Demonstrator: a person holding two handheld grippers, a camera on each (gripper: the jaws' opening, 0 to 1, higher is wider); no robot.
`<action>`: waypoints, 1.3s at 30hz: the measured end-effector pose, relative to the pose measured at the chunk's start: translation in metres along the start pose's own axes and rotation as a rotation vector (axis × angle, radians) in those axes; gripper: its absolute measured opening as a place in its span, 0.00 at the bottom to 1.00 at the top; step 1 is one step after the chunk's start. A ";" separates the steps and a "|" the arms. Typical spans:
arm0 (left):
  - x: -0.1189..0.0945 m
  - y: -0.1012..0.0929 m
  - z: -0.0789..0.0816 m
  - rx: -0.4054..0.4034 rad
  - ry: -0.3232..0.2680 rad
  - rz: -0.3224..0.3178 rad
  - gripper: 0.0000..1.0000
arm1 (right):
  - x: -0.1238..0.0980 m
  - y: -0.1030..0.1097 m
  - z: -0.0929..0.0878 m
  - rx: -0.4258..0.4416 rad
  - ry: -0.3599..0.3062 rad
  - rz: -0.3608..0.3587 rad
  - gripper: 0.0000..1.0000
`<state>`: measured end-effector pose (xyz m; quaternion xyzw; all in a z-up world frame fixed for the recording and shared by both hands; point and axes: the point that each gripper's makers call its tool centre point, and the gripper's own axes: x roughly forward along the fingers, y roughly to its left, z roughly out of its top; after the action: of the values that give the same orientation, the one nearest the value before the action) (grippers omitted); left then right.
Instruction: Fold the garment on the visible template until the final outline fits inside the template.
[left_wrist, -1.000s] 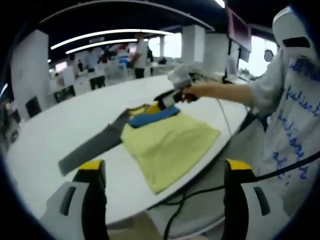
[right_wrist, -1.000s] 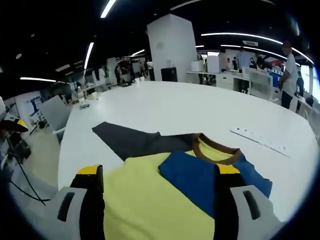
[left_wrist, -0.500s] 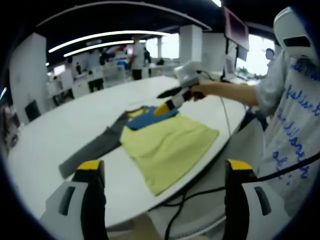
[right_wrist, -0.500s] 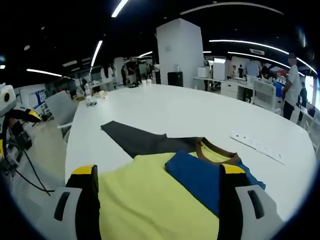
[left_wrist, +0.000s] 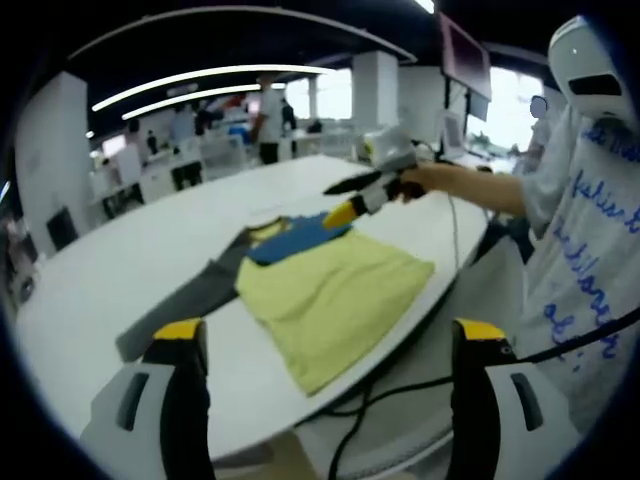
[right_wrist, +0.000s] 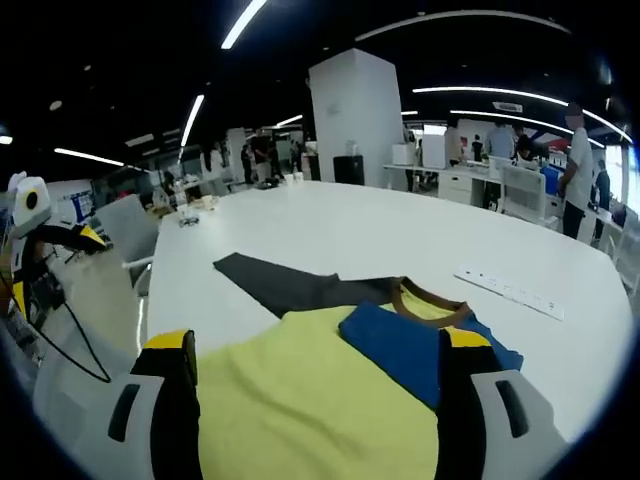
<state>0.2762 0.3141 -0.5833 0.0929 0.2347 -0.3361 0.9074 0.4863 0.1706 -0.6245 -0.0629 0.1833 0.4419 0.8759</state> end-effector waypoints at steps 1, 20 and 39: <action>0.000 0.000 0.000 0.001 -0.002 0.001 0.98 | -0.003 0.001 0.002 -0.007 -0.005 -0.002 1.00; 0.000 -0.010 0.002 0.023 -0.011 -0.017 0.99 | -0.049 0.028 0.006 -0.044 -0.045 -0.012 1.00; 0.001 -0.017 0.000 0.024 -0.014 -0.040 0.99 | -0.083 0.038 -0.005 -0.116 -0.008 -0.049 1.00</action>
<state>0.2663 0.3008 -0.5837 0.0967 0.2261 -0.3575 0.9009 0.4101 0.1300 -0.5956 -0.1162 0.1524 0.4304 0.8820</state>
